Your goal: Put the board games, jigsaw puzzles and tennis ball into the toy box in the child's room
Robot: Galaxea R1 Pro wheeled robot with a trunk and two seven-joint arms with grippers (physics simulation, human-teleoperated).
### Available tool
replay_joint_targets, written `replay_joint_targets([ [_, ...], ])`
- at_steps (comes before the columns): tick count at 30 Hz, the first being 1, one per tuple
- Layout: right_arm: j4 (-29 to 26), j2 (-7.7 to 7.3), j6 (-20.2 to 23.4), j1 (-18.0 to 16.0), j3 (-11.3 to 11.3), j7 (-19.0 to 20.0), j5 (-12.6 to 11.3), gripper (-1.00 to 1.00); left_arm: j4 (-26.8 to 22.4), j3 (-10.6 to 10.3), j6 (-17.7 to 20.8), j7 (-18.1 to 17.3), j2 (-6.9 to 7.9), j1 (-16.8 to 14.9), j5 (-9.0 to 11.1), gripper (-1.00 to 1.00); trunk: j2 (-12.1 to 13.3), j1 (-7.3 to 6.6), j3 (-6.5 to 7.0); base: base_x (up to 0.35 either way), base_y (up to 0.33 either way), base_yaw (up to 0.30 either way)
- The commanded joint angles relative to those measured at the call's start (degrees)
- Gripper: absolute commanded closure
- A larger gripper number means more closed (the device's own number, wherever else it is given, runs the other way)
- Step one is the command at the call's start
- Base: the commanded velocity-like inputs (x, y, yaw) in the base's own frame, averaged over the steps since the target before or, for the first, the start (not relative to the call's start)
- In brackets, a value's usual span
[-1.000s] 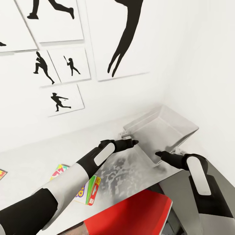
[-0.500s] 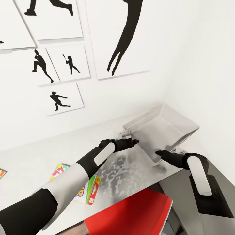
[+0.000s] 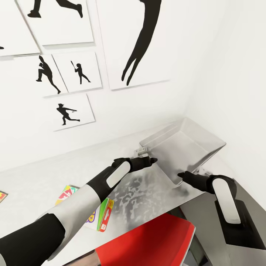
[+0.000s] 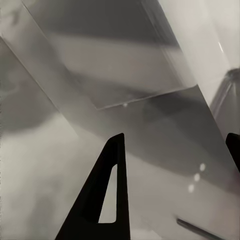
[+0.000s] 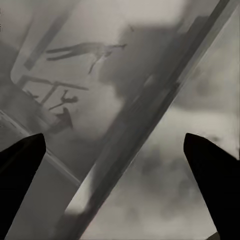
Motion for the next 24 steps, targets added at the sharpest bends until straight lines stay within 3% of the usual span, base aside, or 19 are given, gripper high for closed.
replay_joint_targets([
  [1, 3.2, -0.02, 0.4, 0.0, 0.0, -0.7, 0.1, 1.00, 0.9, -0.2, 0.2, 0.6, 0.00, 0.0, -0.2, 1.00, -0.1, 0.06, -0.10, 0.000, 0.000, 0.000],
  [24, 3.4, 0.04, 0.4, 0.0, 0.0, -0.7, 0.1, 1.00, 0.7, -0.2, 0.0, 0.6, 0.00, 0.0, -0.2, 1.00, -0.1, 0.06, -0.09, 0.000, 0.000, 0.000],
])
